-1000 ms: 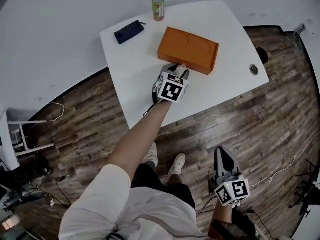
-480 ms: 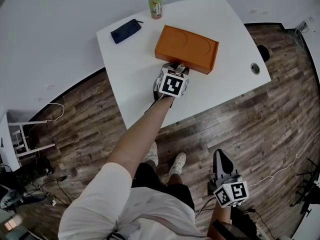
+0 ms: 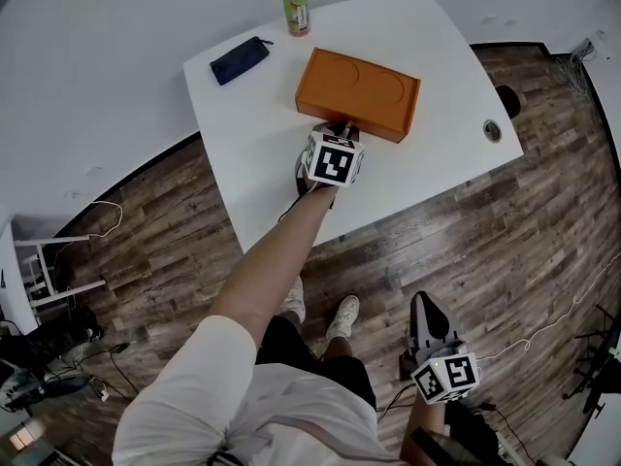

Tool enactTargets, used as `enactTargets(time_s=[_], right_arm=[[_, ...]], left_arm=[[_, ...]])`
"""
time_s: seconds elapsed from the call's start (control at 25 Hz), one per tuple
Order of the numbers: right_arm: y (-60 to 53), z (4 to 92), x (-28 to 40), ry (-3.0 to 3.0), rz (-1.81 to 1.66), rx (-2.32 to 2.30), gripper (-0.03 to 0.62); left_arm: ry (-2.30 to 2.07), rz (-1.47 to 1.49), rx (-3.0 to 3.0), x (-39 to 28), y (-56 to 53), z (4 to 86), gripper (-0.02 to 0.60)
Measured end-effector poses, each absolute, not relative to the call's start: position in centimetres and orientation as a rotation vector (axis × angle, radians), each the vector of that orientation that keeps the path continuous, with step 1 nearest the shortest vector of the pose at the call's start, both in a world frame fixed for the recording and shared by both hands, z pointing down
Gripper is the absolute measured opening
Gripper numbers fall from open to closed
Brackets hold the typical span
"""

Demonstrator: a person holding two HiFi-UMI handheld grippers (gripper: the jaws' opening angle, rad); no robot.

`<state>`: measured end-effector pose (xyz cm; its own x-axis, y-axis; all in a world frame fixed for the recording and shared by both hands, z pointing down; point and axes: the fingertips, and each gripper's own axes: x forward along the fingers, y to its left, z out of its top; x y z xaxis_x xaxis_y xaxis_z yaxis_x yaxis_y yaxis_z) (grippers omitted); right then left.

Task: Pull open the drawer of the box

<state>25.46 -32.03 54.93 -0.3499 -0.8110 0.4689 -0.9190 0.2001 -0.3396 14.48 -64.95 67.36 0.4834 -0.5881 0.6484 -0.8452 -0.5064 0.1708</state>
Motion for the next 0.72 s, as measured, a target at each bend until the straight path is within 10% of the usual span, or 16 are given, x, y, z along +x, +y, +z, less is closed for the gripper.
enactTargets(time_s=[0.72], right_arm=[[-31.2,54.5,23.7,-2.334,0.856,1.617,-0.008]], left_arm=[[-1.177,0.699,2.211,13.0,-60.0,67.7,0.075]])
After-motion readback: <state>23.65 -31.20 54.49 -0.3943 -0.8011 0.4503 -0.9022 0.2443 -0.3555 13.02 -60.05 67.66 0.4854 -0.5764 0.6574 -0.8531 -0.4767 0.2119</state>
